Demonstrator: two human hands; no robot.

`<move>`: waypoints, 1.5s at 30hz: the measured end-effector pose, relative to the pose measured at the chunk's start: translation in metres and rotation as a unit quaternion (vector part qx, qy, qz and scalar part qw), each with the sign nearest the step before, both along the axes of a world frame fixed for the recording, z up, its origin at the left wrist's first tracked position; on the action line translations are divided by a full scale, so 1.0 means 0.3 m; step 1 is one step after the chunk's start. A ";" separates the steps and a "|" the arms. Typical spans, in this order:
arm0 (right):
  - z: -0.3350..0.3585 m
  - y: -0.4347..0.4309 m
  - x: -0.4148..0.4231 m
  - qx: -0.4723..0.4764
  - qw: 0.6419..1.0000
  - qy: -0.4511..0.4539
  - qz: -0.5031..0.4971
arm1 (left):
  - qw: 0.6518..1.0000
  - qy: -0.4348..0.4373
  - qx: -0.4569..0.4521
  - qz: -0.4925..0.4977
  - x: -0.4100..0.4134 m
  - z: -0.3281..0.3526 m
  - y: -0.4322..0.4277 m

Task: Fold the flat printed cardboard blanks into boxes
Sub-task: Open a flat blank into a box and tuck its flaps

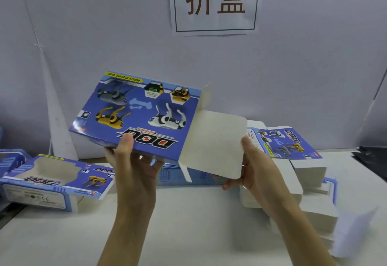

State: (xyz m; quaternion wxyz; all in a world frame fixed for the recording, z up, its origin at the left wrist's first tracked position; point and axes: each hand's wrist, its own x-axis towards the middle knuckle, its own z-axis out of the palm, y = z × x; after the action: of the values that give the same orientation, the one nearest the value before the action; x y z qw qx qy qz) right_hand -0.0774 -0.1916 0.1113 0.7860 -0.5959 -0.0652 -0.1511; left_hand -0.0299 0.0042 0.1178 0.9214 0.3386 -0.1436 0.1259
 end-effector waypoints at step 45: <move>-0.006 -0.011 0.035 0.308 0.950 -0.008 0.048 | 0.999 -0.044 0.028 0.001 -0.029 -0.038 -0.102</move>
State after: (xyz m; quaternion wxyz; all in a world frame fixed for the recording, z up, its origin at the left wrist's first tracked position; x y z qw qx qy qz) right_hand -0.0669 -0.1948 0.1093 0.9371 -0.3198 -0.0503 -0.1305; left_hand -0.0386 -0.0264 0.1063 0.9041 0.3588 -0.1870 0.1374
